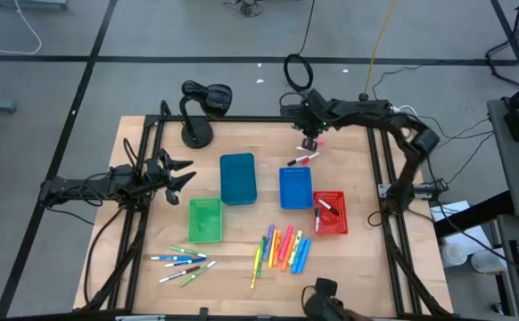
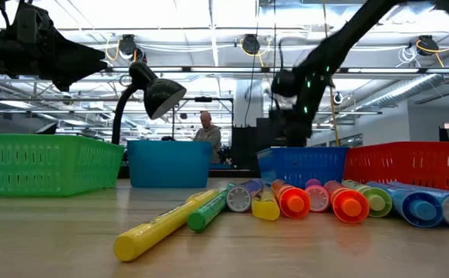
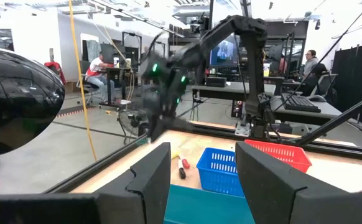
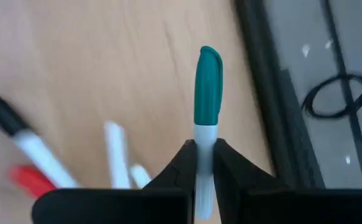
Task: Pick & Place Markers
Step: Put the green highlighter pen into the red bin, then put the yellow highlighter pen into the red bin
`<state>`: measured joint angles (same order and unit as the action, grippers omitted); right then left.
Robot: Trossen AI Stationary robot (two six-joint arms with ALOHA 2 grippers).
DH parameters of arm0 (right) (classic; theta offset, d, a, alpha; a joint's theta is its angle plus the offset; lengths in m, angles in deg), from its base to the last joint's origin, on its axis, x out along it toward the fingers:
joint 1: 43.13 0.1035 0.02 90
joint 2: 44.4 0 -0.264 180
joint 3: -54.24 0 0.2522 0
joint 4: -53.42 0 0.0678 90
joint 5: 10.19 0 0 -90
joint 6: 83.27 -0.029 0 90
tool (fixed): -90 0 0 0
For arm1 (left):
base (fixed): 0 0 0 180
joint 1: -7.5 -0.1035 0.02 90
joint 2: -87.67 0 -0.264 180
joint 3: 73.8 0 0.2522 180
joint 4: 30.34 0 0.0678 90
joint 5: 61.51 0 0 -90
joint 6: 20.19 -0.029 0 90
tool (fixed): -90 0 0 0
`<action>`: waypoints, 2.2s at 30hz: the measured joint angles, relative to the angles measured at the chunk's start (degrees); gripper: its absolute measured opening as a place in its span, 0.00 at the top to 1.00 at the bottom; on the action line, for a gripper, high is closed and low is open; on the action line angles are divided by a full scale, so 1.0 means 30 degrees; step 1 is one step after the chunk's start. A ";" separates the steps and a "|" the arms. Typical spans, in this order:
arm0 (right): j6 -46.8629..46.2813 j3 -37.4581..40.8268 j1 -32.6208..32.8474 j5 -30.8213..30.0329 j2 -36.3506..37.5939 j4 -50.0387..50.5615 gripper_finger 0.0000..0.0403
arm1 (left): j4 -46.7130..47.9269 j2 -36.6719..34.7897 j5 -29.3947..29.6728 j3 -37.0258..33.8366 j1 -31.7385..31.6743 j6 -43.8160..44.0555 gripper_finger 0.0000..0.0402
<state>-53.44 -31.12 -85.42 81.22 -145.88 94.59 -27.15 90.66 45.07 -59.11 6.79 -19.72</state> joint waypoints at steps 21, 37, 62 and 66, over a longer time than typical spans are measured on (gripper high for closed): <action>-1.4067 0.0022 1.0353 -0.3727 0.9029 0.8358 0.96 | 0.0000 0.0000 0.0000 0.0000 -0.0006 -0.0005 0.54; -2.9931 0.7004 2.0786 -0.5947 1.0945 0.8435 0.96 | 0.0000 0.0002 0.0000 0.0000 -0.0003 -0.0002 0.54; -3.1011 0.9136 2.2710 -0.6464 1.0945 0.4666 0.73 | 0.0000 0.0006 0.0000 0.0000 -0.0004 -0.0003 0.54; -3.0894 0.9136 2.2710 -0.6534 1.0945 0.4648 0.71 | 0.0000 0.0004 0.0000 0.0000 -0.0007 -0.0001 0.54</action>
<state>-146.12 -3.71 -17.29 61.62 -113.04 108.53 -27.15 90.67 45.07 -59.11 6.77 -19.72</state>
